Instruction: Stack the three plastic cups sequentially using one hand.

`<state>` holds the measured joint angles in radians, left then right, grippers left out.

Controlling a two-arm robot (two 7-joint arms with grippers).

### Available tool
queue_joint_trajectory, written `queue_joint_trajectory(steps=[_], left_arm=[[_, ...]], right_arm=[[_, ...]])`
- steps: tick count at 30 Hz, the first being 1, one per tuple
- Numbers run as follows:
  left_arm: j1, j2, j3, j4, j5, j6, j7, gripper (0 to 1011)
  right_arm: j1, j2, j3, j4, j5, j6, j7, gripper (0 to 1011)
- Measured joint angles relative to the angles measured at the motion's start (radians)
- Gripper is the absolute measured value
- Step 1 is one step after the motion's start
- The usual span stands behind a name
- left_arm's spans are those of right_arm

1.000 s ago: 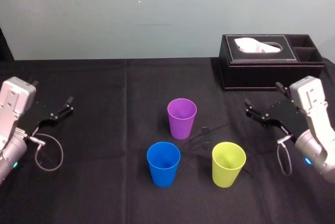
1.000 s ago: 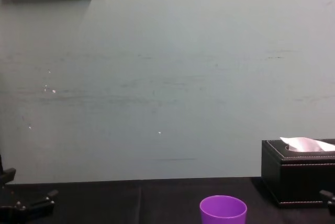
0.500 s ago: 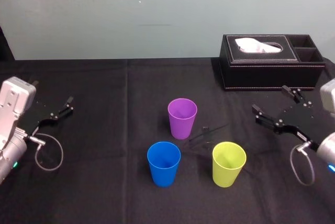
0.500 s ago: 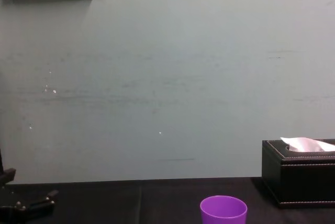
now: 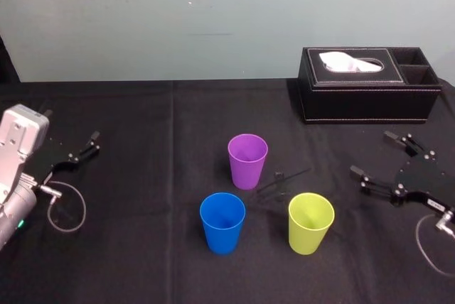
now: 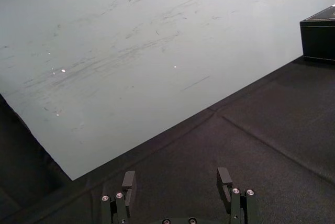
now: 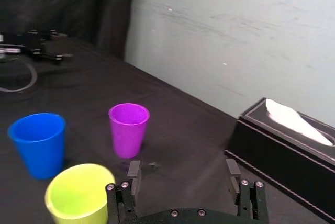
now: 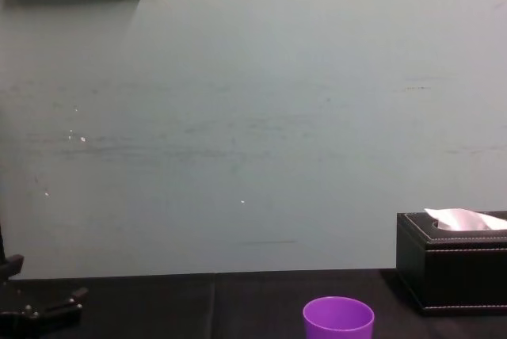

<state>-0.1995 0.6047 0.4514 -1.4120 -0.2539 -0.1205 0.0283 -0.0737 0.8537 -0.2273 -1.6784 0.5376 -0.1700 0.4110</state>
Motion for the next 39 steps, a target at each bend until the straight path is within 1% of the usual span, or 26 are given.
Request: queue_joint_trajectory(steps=[2, 4, 7, 10, 14, 17, 20, 21, 24, 32, 39], left_arm=[[0.000, 0.000, 0.000, 0.000, 0.000, 0.000, 0.000, 1011], [0.000, 0.000, 0.000, 0.000, 0.000, 0.000, 0.000, 1011], [0.000, 0.000, 0.000, 0.000, 0.000, 0.000, 0.000, 1011], [0.000, 0.000, 0.000, 0.000, 0.000, 0.000, 0.000, 1011], [0.000, 0.000, 0.000, 0.000, 0.000, 0.000, 0.000, 1011], [0.000, 0.000, 0.000, 0.000, 0.000, 0.000, 0.000, 1011], [0.000, 0.000, 0.000, 0.000, 0.000, 0.000, 0.000, 1011], [0.000, 0.000, 0.000, 0.000, 0.000, 0.000, 0.000, 1011], [0.000, 0.000, 0.000, 0.000, 0.000, 0.000, 0.000, 1011], [0.000, 0.000, 0.000, 0.000, 0.000, 0.000, 0.000, 1011], [0.000, 0.000, 0.000, 0.000, 0.000, 0.000, 0.000, 1011]], right_arm=[[-0.010, 0.009, 0.007, -0.005, 0.008, -0.004, 0.020, 1000], [-0.027, 0.025, 0.019, -0.012, 0.025, -0.011, 0.062, 1000], [-0.042, 0.036, 0.029, -0.016, 0.042, -0.012, 0.093, 1000], [-0.064, 0.049, 0.042, -0.021, 0.060, -0.021, 0.138, 1000], [-0.081, 0.056, 0.047, -0.022, 0.064, -0.030, 0.176, 1000], [-0.083, 0.057, 0.040, -0.016, 0.050, -0.031, 0.196, 1000], [-0.081, 0.054, 0.027, -0.006, 0.030, -0.031, 0.209, 1000], [-0.077, 0.048, 0.017, 0.002, 0.017, -0.030, 0.217, 1000], [-0.068, 0.035, 0.001, 0.016, -0.002, -0.021, 0.228, 1000], [-0.058, 0.008, -0.016, 0.031, -0.026, -0.004, 0.256, 1000], [-0.056, -0.009, -0.022, 0.038, -0.029, 0.007, 0.279, 1000]])
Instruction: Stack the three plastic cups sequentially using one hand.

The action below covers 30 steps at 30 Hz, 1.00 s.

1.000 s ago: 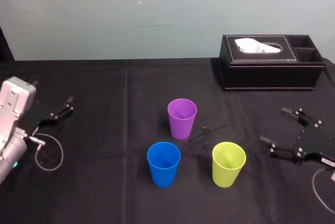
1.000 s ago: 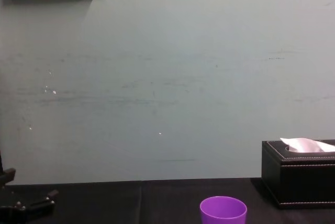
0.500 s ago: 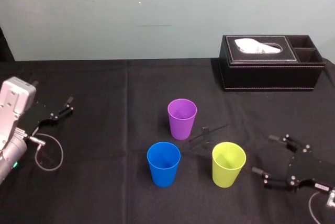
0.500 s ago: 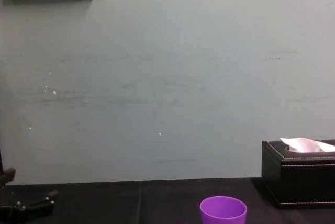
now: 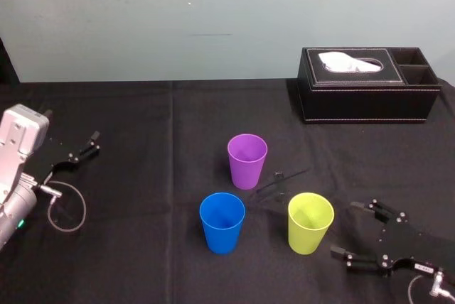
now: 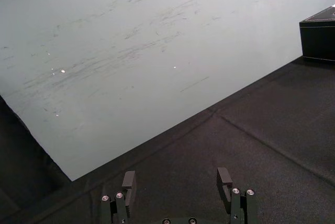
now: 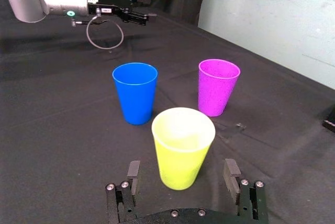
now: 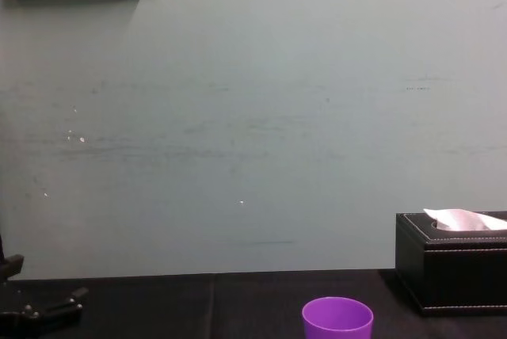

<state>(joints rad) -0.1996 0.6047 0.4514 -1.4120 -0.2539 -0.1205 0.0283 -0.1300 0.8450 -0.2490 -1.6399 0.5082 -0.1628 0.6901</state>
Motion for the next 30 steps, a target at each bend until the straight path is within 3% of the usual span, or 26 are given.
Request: queue_joint_trajectory(steps=[11, 30], left_arm=[[0.000, 0.000, 0.000, 0.000, 0.000, 0.000, 0.000, 1012], [0.000, 0.000, 0.000, 0.000, 0.000, 0.000, 0.000, 1011]], right_arm=[[0.021, -0.026, -0.022, 0.023, -0.004, 0.017, 0.017, 1000], [0.104, -0.076, -0.076, 0.086, 0.001, 0.049, 0.035, 1000]])
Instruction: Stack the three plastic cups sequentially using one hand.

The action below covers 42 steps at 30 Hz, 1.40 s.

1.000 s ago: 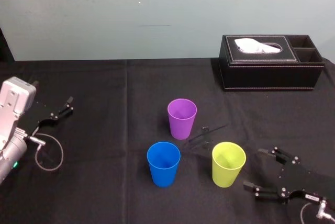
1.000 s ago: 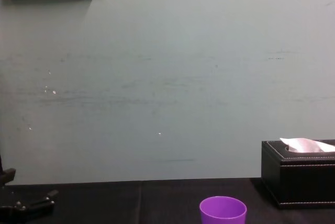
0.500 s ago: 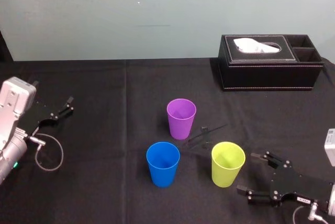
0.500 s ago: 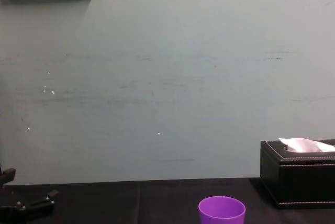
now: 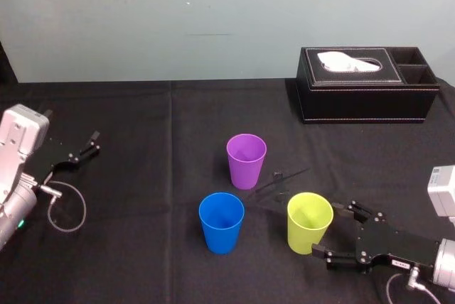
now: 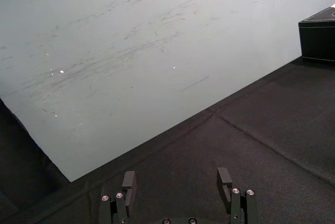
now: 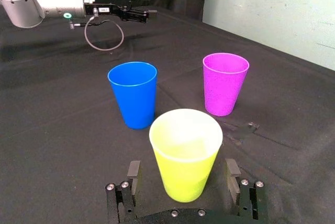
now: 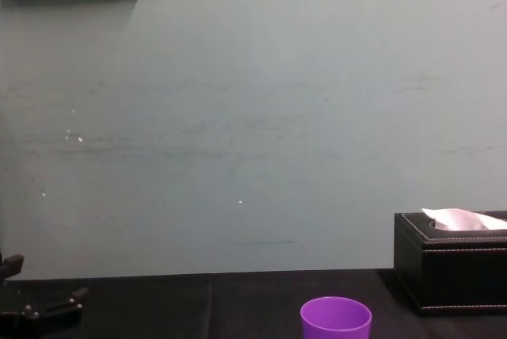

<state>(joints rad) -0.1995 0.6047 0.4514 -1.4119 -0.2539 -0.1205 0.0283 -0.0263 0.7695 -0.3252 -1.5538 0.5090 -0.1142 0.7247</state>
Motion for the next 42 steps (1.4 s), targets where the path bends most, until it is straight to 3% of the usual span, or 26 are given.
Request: queue_joint_trajectory(steps=[19, 28, 35, 39, 42], left_arm=[[0.000, 0.000, 0.000, 0.000, 0.000, 0.000, 0.000, 1011], [0.000, 0.000, 0.000, 0.000, 0.000, 0.000, 0.000, 1011], [0.000, 0.000, 0.000, 0.000, 0.000, 0.000, 0.000, 1011], [0.000, 0.000, 0.000, 0.000, 0.000, 0.000, 0.000, 1011], [0.000, 0.000, 0.000, 0.000, 0.000, 0.000, 0.000, 1011]], right_arm=[[0.096, -0.053, -0.063, 0.049, -0.015, 0.030, -0.008, 1000], [0.099, -0.055, -0.065, 0.051, -0.018, 0.031, -0.011, 1000], [0.096, -0.054, -0.063, 0.049, -0.017, 0.031, -0.011, 890], [0.095, -0.053, -0.062, 0.048, -0.016, 0.030, -0.011, 777], [0.095, -0.053, -0.062, 0.048, -0.016, 0.030, -0.011, 764]])
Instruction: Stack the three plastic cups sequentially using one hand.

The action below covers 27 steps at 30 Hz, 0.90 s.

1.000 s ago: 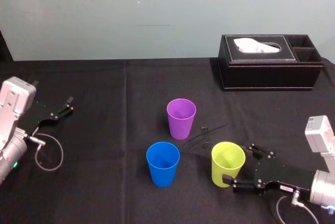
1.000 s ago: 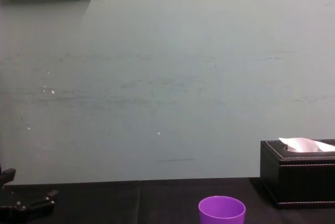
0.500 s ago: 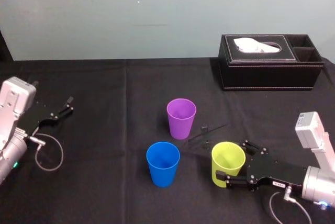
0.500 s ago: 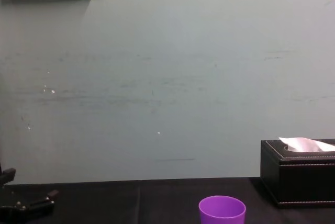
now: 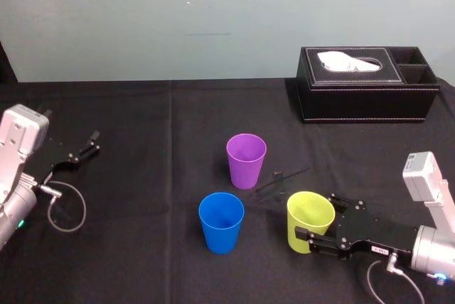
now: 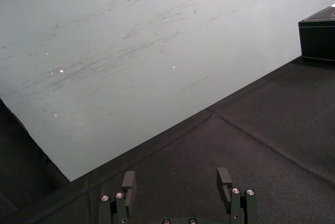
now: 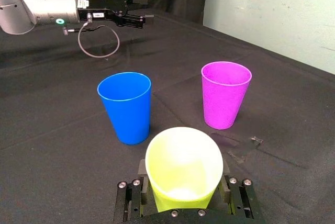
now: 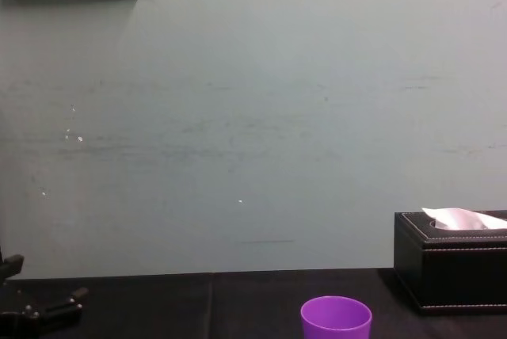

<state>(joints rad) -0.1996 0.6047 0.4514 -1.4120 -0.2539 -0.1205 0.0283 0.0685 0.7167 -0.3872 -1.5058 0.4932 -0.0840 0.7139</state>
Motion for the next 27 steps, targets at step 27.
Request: queue_joint_trajectory(steps=[27], left_arm=[[0.000, 0.000, 0.000, 0.000, 0.000, 0.000, 0.000, 1011]], right_arm=[[-0.004, 0.006, 0.001, -0.006, 0.000, 0.001, -0.004, 735]])
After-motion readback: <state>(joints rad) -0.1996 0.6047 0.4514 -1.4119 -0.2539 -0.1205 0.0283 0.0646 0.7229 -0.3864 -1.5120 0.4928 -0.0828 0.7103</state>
